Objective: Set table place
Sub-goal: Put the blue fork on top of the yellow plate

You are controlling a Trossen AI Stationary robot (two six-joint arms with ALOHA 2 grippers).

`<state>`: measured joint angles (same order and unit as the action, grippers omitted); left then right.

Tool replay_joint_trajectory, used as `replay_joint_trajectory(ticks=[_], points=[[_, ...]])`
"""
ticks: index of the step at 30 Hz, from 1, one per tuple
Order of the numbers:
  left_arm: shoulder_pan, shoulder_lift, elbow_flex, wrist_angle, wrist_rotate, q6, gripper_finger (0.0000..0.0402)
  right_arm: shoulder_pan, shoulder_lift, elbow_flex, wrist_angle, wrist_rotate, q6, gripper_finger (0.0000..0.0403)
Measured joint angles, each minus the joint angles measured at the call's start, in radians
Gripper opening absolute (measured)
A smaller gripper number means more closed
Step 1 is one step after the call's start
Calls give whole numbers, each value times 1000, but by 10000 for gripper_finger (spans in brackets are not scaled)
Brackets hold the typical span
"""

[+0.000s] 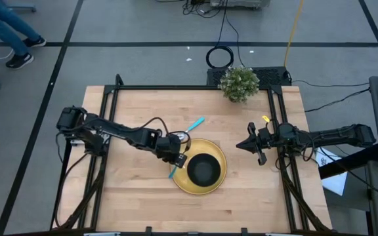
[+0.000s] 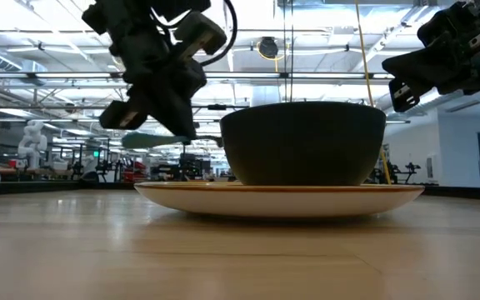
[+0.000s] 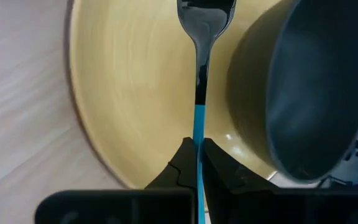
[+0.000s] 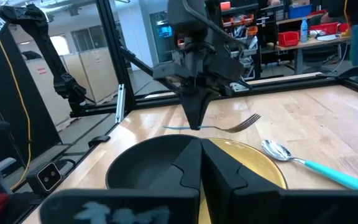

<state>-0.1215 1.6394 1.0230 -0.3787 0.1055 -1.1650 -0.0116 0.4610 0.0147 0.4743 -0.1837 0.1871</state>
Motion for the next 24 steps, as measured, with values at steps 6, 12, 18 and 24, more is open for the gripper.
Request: replay_joint_trajectory(ticks=[6, 12, 18, 24], points=[[20, 27, 1, 16, 29, 9, 4, 0, 2, 0, 4, 0, 0, 0], [34, 59, 1, 31, 58, 51, 4, 0, 4, 0, 10, 1, 2, 0], [49, 76, -1, 22, 73, 89, 4, 0, 8, 0, 12, 1, 3, 0], [56, 93, 0, 14, 85, 100, 4, 0, 11, 0, 18, 2, 3, 0]])
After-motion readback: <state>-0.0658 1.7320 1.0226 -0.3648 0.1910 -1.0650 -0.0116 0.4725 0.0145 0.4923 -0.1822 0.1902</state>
